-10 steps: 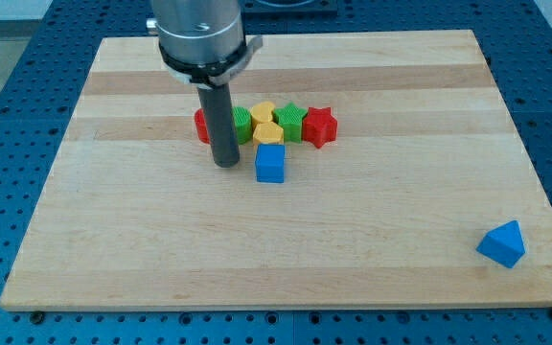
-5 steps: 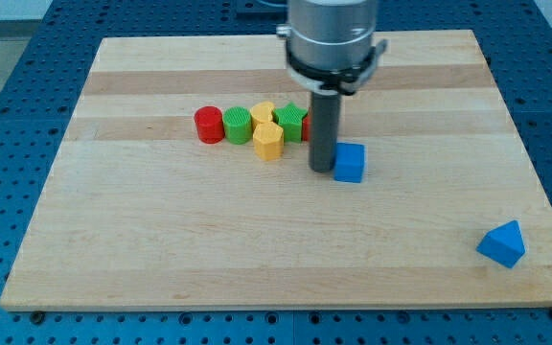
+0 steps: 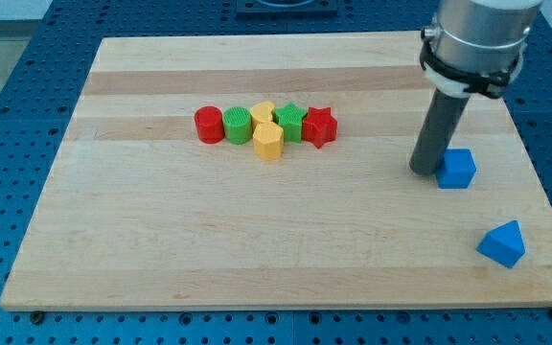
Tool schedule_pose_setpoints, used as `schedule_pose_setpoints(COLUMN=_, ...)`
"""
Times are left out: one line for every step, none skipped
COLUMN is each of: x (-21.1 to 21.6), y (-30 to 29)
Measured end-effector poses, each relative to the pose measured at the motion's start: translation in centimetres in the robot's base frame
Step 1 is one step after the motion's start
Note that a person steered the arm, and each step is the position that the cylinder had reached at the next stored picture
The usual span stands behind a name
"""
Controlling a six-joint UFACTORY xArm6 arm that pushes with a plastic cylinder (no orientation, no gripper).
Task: Slide the blue cube towards the triangle
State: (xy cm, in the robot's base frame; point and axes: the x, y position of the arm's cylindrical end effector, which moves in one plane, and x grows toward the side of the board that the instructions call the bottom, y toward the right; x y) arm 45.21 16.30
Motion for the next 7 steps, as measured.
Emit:
schedule_pose_setpoints(x=-2.8, y=-0.1)
schedule_pose_setpoints(x=-3.0, y=1.0)
schedule_pose_setpoints(x=-1.2, y=1.5)
schedule_pose_setpoints(x=0.6, y=1.9)
schedule_pose_setpoints(x=1.1, y=2.4)
schedule_pose_setpoints(x=1.5, y=2.5)
schedule_pose_setpoints(x=2.3, y=3.5)
